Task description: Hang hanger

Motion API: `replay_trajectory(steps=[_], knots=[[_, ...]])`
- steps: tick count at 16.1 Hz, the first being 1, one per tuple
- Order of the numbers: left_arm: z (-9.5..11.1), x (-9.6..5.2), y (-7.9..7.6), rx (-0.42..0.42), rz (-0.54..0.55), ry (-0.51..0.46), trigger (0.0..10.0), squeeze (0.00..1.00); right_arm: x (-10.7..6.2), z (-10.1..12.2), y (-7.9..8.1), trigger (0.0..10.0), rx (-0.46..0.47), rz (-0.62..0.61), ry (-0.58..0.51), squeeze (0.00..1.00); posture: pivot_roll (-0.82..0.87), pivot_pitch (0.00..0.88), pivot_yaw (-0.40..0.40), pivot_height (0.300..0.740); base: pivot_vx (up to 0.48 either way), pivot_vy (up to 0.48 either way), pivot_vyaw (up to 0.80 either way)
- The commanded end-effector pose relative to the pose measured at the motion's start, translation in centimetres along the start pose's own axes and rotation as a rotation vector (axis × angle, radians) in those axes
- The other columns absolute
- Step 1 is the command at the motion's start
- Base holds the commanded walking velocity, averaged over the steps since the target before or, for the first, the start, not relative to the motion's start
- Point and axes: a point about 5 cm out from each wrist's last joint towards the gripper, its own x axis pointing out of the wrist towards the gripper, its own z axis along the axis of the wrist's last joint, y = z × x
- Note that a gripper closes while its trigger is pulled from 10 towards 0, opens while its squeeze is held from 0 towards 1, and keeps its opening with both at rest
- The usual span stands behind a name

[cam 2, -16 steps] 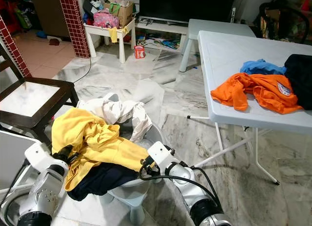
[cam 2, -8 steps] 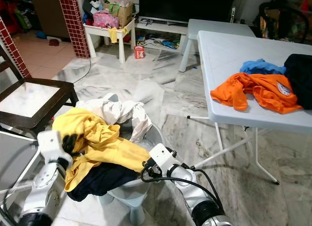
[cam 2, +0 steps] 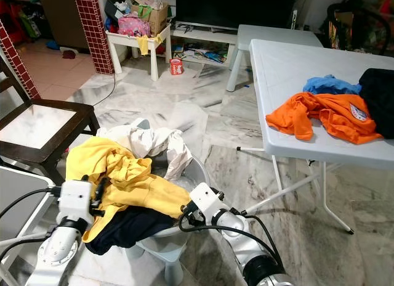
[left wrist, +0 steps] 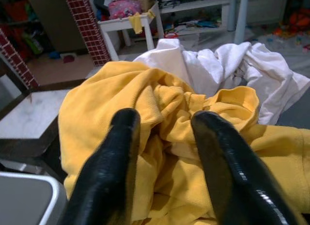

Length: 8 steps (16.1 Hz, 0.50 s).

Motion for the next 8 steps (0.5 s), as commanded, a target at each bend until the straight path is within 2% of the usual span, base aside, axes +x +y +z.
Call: replay_trajectory(steps=[1,3,5,6,7,8], knots=[[0.4,0.1,-0.1,0.022,-0.006,-0.018,10.0,1.0,-0.1,0.0,0.1,10.0,-0.004,0.005,-0.007,0.0,0.04,0.0,-0.04,0.74,0.0,0.0,0.0],[1.3,1.3,0.3,0.031,-0.017,-0.064,10.0,1.0,-0.2,-0.1,0.1,10.0,-0.004,0.009,-0.008,0.0,0.03,0.0,-0.043,0.74,0.0,0.0,0.0],[1.7,2.3,0.5,0.039,-0.013,-0.064,10.0,1.0,-0.4,-0.2,0.1,10.0,-0.005,0.008,-0.01,0.0,0.02,0.0,-0.047,0.74,0.0,0.0,0.0],[1.7,2.9,0.4,0.044,-0.023,-0.061,10.0,1.0,-0.5,-0.3,0.1,10.0,-0.006,0.008,-0.013,0.0,0.02,0.0,-0.048,0.74,0.0,0.0,0.0],[1.8,4.1,0.0,0.041,-0.058,-0.045,10.0,1.0,-0.7,-0.2,0.1,10.0,-0.007,0.009,-0.023,0.0,0.01,0.0,-0.045,0.74,0.0,0.0,0.0],[1.9,4.4,-0.1,0.041,-0.067,-0.048,10.0,1.0,-0.8,-0.2,0.1,10.0,-0.008,0.01,-0.026,0.0,0.0,0.0,-0.044,0.74,0.0,0.0,0.0]])
